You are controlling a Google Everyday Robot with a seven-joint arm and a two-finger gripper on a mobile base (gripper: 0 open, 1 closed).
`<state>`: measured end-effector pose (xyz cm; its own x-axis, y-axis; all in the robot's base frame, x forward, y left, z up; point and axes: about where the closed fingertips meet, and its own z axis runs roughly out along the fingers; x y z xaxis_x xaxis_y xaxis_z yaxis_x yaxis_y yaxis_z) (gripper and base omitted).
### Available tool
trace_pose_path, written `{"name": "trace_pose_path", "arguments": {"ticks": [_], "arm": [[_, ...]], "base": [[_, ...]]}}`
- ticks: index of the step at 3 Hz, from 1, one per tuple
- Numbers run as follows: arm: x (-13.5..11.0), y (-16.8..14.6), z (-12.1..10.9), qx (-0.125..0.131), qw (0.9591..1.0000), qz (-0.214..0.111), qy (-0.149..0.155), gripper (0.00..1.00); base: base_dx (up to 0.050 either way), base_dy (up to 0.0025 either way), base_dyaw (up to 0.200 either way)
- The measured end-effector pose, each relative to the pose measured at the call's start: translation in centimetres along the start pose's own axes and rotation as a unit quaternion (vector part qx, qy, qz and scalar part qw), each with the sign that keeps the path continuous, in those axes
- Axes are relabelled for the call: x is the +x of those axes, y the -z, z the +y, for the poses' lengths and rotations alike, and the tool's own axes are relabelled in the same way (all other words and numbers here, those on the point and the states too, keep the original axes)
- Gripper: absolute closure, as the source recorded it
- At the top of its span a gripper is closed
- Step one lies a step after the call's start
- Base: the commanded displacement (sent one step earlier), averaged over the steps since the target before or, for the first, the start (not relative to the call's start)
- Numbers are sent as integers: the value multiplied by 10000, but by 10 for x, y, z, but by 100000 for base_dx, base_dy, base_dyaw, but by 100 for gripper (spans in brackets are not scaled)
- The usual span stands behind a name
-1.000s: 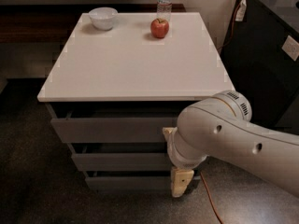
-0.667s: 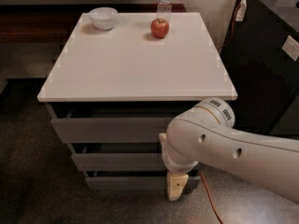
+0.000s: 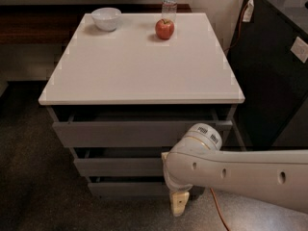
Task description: Pick coke can from bottom drawer and place on counter
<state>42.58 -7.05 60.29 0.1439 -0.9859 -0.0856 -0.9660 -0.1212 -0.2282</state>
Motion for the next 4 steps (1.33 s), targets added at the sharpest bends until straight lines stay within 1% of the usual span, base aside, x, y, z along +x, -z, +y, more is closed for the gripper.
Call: {"name": "trace_pose_path", "arguments": {"ticks": [1, 2, 3, 4], "arm": [[-1, -33, 8, 46, 9998, -60, 189, 0], [6, -65, 9, 64, 9994, -222, 263, 0], [20, -102, 13, 118, 9988, -314, 355, 0], [31, -122, 12, 186, 9985, -262, 434, 0]], "base": [[0, 0, 0], [0, 0, 0], [0, 0, 0], [0, 0, 0]]}}
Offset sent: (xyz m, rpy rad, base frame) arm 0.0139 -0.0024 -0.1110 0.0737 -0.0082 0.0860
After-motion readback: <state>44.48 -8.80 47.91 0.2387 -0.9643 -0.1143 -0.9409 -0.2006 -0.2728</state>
